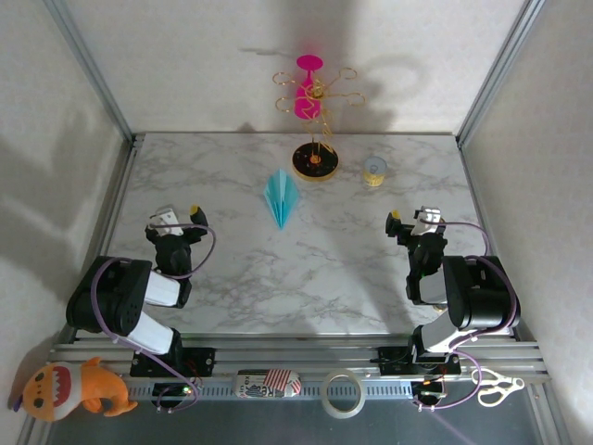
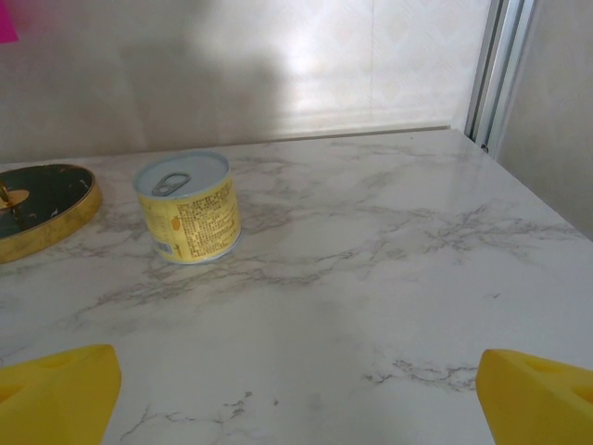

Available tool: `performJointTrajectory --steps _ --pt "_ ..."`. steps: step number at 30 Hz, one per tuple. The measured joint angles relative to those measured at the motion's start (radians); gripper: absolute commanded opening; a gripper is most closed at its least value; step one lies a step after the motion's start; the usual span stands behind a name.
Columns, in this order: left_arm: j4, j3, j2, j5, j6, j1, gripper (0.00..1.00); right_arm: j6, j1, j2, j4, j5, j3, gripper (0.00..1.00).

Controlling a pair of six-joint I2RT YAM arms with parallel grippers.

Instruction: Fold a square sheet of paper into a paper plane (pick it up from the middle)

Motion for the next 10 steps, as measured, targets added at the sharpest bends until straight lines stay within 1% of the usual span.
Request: performJointTrajectory --steps 10 --pt "-0.008 0.009 0.001 -0.007 0.000 0.000 0.99 0.000 0.000 0.000 0.000 0.000 0.000 0.99"
